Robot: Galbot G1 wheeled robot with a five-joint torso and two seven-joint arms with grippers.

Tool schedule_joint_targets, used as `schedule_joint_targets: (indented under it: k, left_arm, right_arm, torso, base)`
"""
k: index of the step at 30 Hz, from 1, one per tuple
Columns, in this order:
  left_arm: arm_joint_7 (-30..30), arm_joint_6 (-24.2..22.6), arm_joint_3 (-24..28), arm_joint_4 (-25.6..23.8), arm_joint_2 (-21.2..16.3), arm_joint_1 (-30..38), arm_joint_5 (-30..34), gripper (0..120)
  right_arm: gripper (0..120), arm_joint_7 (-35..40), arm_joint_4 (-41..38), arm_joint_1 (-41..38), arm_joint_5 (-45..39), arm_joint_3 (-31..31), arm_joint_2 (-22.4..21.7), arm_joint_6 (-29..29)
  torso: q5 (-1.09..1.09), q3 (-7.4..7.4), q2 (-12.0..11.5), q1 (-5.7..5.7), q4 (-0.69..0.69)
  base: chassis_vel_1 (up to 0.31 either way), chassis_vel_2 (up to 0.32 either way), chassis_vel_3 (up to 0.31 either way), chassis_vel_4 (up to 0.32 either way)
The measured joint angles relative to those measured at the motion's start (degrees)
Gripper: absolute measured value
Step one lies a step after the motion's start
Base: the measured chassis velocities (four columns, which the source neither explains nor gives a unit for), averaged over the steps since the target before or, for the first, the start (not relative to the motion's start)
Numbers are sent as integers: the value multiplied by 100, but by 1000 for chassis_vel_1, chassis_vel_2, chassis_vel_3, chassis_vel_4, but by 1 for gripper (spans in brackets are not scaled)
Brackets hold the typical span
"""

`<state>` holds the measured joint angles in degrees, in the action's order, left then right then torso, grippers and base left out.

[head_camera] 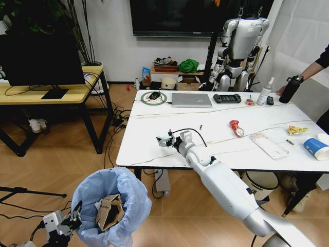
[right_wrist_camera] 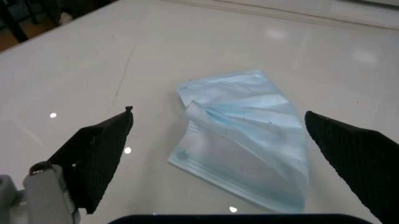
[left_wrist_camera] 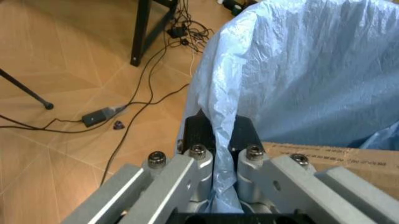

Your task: Pick up the trash bin and place the trash from the table into it.

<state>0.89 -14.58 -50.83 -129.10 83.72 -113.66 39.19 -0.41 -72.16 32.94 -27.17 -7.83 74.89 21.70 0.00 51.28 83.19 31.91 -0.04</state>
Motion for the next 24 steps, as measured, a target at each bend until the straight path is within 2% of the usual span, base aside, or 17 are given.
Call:
schedule_joint_targets:
  k: [3,7,12,13,16,19,21,24]
  left_arm:
    - [1,0,-2,0,1,-1,0,0]
    - [2,3,-7,0,-9,0,2,0]
    - [3,3,-8,13,-24,2,10,0]
    - [3,4,-9,20,-38,9,21,0]
    - [4,4,-9,29,-65,22,42,0]
    - [4,4,-9,34,-77,28,53,0]
    - [4,4,-16,53,-108,37,89,0]
    - [4,3,-17,69,-125,38,109,0]
  right_arm:
    - [93,0,47,1,38,-8,1,-11]
    - [75,1,97,4,48,-12,-9,-22]
    - [62,-2,105,26,53,-29,-38,-22]
    - [54,-3,105,47,63,-32,-51,-21]
    - [41,-9,103,79,100,-51,-71,-21]
    - [38,-11,98,92,116,-61,-81,-22]
    - [25,-15,61,127,146,-77,-108,-26]
    - [15,-15,-14,155,149,-83,-149,-13]
  torso:
    - [0,0,0,0,0]
    - [0,0,0,0,1]
    - [0,0,0,0,1]
    - [0,0,0,0,1]
    - [1,0,0,0,1]
    - [1,-1,0,0,1]
    - [1,-1,0,-1,2]
    - [1,-1,0,-1,2]
  base:
    - [0,0,0,0]
    - [0,0,0,0]
    - [0,0,0,0]
    - [0,0,0,0]
    - [0,0,0,0]
    - [0,0,0,0]
    - [0,0,0,0]
    - [0,0,0,0]
